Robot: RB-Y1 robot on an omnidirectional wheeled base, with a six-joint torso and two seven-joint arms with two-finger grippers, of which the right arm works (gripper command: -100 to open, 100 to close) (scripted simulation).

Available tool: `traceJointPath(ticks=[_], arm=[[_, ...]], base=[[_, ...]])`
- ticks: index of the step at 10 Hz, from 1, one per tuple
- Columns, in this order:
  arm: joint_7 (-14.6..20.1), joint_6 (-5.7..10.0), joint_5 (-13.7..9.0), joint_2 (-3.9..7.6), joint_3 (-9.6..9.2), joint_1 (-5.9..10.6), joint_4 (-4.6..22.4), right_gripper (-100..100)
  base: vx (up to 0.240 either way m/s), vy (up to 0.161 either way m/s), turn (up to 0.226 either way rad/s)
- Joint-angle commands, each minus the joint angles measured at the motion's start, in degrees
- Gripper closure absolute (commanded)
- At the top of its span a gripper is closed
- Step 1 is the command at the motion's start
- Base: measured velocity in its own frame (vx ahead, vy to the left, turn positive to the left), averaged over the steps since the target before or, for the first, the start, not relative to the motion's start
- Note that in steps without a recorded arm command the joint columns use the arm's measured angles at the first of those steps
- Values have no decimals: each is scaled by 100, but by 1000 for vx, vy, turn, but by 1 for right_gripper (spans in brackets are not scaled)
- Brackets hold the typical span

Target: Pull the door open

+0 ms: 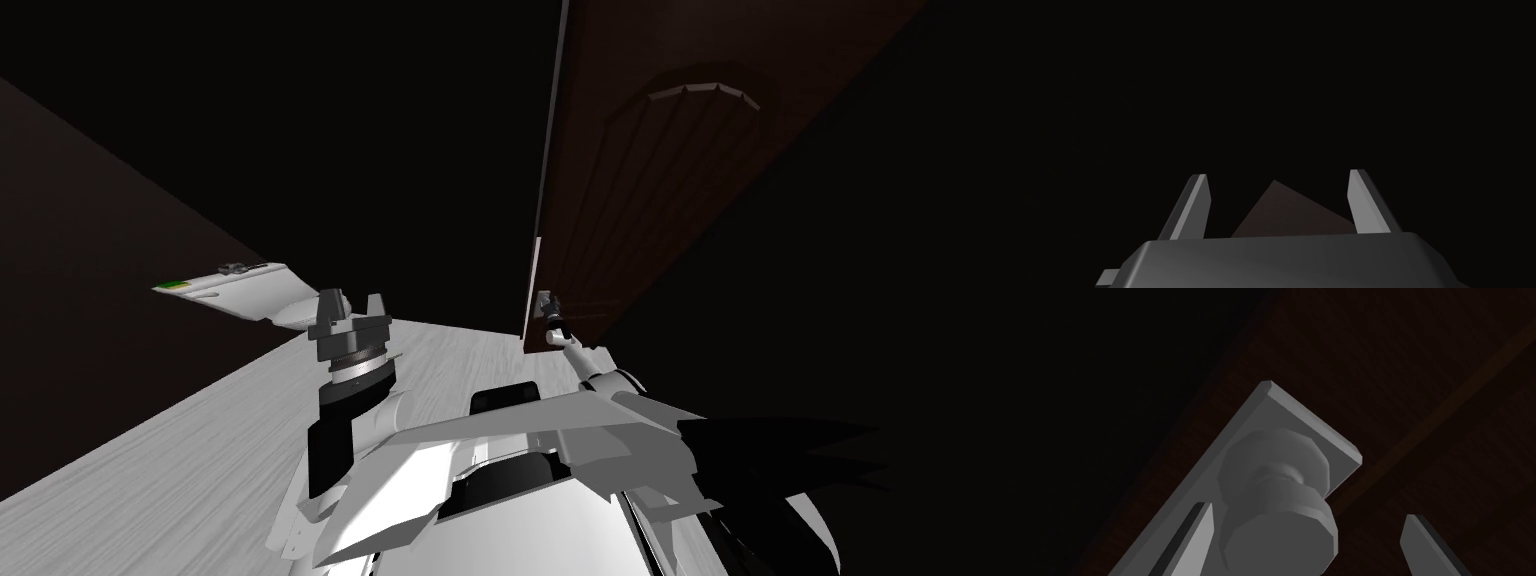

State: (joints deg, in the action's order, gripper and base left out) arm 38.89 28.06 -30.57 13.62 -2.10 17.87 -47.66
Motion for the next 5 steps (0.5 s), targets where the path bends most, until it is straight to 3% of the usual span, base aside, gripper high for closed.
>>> traceJointPath(ticks=[1,5], arm=[[198,-31,-130,-76,-38,-22,-72,-100],[759,-110,-508,-193,-111,-55,-218,-100]], base=[[-113,-5,55],[-98,-35,55]])
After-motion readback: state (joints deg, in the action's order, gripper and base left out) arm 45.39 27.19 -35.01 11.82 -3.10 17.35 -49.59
